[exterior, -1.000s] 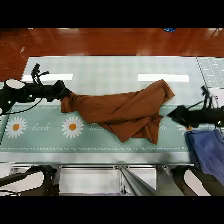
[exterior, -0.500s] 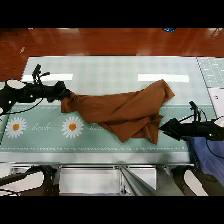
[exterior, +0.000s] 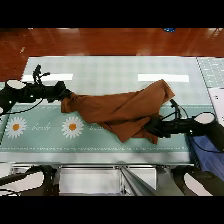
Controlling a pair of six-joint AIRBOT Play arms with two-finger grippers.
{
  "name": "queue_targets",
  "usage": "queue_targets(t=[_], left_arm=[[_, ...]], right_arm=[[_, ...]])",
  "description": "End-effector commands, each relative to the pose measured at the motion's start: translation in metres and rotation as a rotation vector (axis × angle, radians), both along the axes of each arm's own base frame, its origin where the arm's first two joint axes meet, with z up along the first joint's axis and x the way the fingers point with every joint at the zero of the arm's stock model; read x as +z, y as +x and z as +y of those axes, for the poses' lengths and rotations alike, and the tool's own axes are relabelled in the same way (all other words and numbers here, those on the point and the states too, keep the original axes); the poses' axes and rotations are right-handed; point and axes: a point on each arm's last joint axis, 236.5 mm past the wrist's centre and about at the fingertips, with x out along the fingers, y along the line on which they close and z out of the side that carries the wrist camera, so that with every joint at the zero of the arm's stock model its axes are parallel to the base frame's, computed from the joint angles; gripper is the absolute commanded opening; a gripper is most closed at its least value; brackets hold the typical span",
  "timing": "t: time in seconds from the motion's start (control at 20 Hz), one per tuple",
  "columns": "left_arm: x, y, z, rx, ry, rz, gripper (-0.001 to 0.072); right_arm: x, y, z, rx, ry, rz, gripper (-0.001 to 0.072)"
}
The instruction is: Fold the shirts.
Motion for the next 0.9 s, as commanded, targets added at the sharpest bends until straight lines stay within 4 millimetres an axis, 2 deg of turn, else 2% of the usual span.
queue_targets(t=[0.0, 0.2, 0.3, 0.45, 0.5, 0.55, 0.6, 0.7, 0.75, 0.8, 0.85], left_arm=[[0.000, -0.001, -0.001, -0.003, -0.001, 0.001, 0.0018], [0.000, -0.001, -0.001, -0.003, -0.001, 0.001, 0.0017], [0.000, 0.000, -0.001, -0.003, -0.001, 0.001, 0.0018], [0.000, 0.000, 0.000, -0.001, 0.000, 0.000, 0.0018], [-0.001, 0.000, 0.000, -0.001, 0.000, 0.002, 0.0017], [-0.001, 0.000, 0.000, -0.001, 0.000, 0.003, 0.0018], [-0.001, 0.000, 0.000, 0.000, -0.001, 0.002, 0.0018], [0.010, 0.005, 0.001, 0.003, -0.010, -0.018, 0.0017], [0.023, 0.011, 0.003, 0.002, -0.017, -0.045, 0.0018], [0.041, 0.019, 0.005, 0.006, -0.022, -0.084, 0.0018], [0.067, 0.031, 0.008, 0.020, -0.031, -0.146, 0.0018]], right_arm=[[-0.019, 0.012, 0.014, 0.001, 0.030, 0.033, 0.0404], [-0.037, 0.023, 0.015, 0.013, 0.027, 0.091, 0.0403], [-0.039, 0.030, 0.017, 0.010, 0.040, 0.099, 0.0403], [-0.037, 0.054, 0.016, -0.020, 0.033, 0.061, 0.0389], [-0.036, 0.065, 0.016, -0.046, 0.038, 0.048, 0.0345], [-0.033, 0.075, 0.018, -0.054, 0.054, 0.030, 0.0141], [-0.024, 0.084, 0.023, -0.040, 0.083, -0.011, 0.0023], [0.015, 0.103, 0.034, 0.033, 0.155, -0.102, 0.0023], [0.040, 0.114, 0.037, 0.076, 0.179, -0.155, 0.0023], [0.066, 0.129, 0.035, 0.105, 0.169, -0.217, 0.0023], [0.094, 0.146, 0.029, 0.119, 0.136, -0.282, 0.0023]])
